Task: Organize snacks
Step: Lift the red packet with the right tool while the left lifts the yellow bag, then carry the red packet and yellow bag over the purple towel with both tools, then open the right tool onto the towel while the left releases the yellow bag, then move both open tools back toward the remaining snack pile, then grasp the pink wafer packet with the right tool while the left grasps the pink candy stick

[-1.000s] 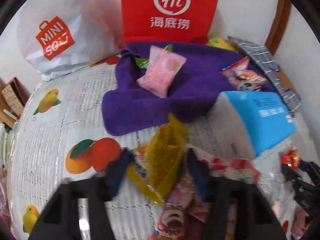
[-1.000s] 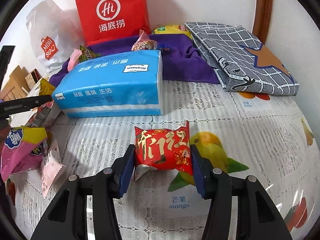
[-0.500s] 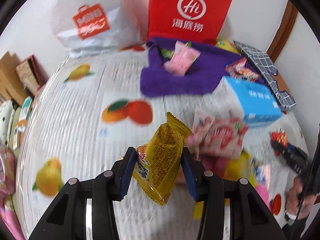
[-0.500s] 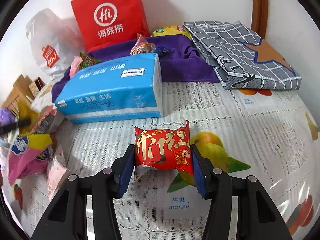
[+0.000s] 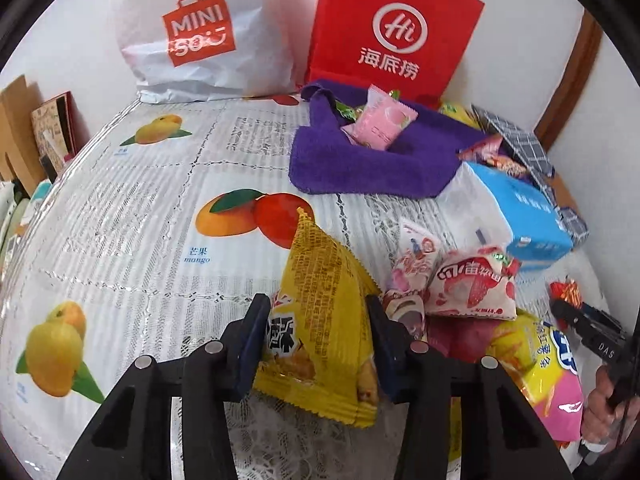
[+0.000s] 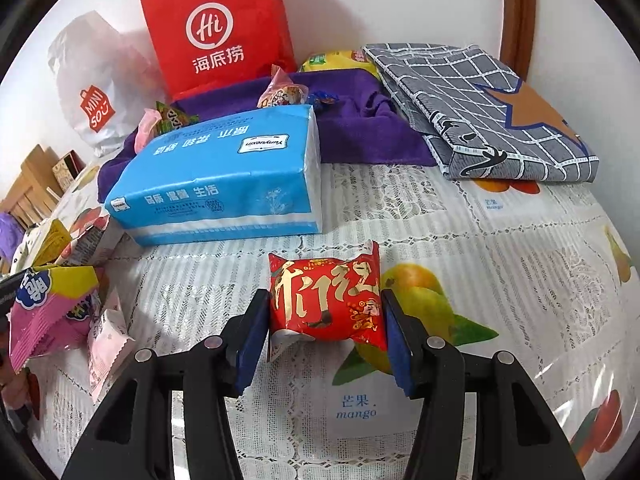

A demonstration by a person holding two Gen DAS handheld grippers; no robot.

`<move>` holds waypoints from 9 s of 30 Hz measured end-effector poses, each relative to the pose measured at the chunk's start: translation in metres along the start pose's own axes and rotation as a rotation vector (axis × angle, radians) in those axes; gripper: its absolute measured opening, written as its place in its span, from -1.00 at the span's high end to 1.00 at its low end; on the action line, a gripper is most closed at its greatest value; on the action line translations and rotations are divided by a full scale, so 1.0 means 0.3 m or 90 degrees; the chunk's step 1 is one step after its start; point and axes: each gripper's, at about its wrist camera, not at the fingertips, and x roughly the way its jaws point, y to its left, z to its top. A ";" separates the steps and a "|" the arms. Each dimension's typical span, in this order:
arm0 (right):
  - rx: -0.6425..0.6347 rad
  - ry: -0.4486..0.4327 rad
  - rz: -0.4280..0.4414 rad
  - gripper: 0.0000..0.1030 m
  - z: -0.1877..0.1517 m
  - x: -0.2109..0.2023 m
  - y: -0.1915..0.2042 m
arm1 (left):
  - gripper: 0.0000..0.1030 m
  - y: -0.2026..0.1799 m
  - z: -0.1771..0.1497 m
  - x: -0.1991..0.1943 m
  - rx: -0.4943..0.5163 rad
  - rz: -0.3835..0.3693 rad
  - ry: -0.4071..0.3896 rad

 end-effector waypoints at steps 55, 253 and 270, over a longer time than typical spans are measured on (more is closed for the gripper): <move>0.027 -0.073 0.034 0.06 0.068 -0.235 -0.051 | 0.16 -0.077 0.005 -0.210 0.027 0.010 -0.020; -0.231 0.082 0.108 -0.04 -0.058 -0.030 0.482 | -0.25 0.026 0.106 -0.170 -0.008 -0.022 0.057; -0.098 0.005 -0.054 0.22 -0.011 -0.045 0.141 | -0.04 -0.117 0.089 0.052 0.031 0.035 0.115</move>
